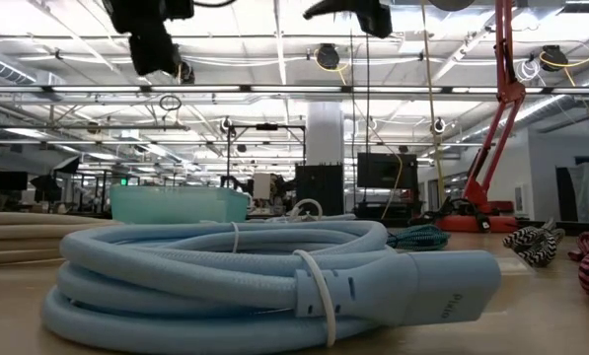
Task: Pick & Place USB Port
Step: Put the light brown USB cable into the blue bin
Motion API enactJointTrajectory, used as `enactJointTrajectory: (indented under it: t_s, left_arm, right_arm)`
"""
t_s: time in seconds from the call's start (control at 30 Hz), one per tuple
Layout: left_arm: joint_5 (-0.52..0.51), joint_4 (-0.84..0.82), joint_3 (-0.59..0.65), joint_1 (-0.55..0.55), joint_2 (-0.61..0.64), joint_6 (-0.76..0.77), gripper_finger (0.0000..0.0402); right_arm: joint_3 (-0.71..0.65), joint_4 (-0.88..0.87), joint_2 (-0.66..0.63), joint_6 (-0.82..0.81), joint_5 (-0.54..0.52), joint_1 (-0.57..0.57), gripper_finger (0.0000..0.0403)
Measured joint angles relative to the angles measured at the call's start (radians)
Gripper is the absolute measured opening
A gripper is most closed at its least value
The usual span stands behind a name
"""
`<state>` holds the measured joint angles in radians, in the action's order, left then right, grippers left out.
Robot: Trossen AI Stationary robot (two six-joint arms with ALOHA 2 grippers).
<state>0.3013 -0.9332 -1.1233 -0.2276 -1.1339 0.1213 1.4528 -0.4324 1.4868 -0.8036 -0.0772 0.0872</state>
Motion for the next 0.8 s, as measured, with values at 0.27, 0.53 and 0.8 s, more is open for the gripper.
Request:
enactJointTrajectory:
  t_s: [0.27, 0.53, 0.8]
  left_arm:
    - [-0.216, -0.061, 0.095, 0.228, -0.006, 0.093, 0.0152]
    - [-0.312, 0.054, 0.276, 0.353, -0.006, 0.218, 0.0152]
    - [-0.336, 0.255, 0.457, 0.455, -0.006, 0.296, 0.0152]
  right_arm:
    - [0.0, -0.014, 0.0, -0.015, 0.0, 0.0, 0.0171]
    - [0.0, -0.014, 0.0, 0.001, 0.003, 0.0, 0.0171]
    - [0.0, -0.014, 0.0, 0.011, -0.002, 0.0, 0.0171]
